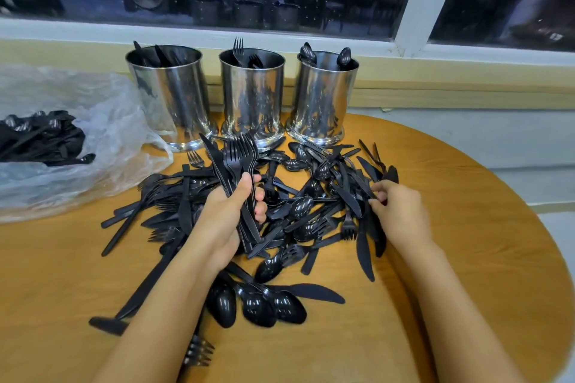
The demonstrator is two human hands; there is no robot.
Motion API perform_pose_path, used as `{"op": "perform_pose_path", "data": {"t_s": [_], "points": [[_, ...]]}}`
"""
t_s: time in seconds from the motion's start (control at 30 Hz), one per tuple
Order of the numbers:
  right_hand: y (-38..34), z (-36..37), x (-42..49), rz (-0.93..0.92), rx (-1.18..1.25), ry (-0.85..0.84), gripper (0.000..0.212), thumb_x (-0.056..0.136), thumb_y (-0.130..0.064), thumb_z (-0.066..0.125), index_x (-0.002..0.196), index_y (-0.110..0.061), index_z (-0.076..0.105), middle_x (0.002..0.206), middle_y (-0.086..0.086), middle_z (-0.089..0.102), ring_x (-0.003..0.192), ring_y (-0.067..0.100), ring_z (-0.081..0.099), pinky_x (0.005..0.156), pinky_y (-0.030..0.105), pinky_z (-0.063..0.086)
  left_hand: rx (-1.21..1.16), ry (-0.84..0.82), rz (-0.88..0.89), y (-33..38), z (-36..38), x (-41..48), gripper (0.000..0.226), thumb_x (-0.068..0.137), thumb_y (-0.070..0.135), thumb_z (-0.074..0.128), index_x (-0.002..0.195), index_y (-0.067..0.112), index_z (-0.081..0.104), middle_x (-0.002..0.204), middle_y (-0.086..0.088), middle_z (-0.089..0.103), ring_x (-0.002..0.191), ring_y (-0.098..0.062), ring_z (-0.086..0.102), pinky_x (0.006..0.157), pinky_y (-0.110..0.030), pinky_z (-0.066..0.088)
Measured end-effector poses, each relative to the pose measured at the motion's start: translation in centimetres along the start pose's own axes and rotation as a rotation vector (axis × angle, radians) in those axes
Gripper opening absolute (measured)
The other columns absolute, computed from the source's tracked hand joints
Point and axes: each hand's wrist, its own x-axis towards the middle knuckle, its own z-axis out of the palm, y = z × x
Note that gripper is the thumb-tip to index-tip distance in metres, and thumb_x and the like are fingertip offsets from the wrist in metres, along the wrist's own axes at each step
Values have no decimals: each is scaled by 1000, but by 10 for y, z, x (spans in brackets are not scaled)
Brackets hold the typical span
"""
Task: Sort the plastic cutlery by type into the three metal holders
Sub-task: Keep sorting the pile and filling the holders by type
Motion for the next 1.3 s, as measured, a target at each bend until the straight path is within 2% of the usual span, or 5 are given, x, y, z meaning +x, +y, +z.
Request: {"op": "perform_pose_path", "data": {"t_s": [0.2,0.43,0.87,0.97,1.3], "points": [[-28,-20,-1,-122,561,205,18,93,-14,62,111,-12,62,86,-4,62,69,4,57,60,10,45,-12,4,-3,1,1,1,24,103,25,44,106,6,58,69,-1,53,52,-11,47,48,-21,43],[-71,-24,-9,-1,1444,-75,48,94,-6,59,133,-23,38,77,3,64,63,12,61,59,21,52,-5,6,-20,1,3,-1,25,102,26,46,110,6,59,67,1,57,53,-12,50,50,-22,45],[-81,4,-28,139,1698,-292,4,94,-2,54,93,-5,55,93,17,71,93,25,72,77,23,57,-38,139,-24,0,1,3,20,103,22,45,105,10,61,75,-2,67,59,-11,62,56,-23,55],[-92,13,-39,43,1494,-347,2,90,-3,61,92,-2,60,88,15,72,93,23,72,84,28,57,-36,152,-3,-2,3,3,19,103,22,45,106,11,60,81,-4,70,62,-10,66,60,-23,56],[-104,30,-55,-183,1013,-329,8,80,-12,77,87,-12,73,75,-3,72,66,6,66,51,17,49,61,148,33,-7,5,5,27,104,26,41,107,13,65,94,-1,75,86,-15,69,76,-30,55]]}}
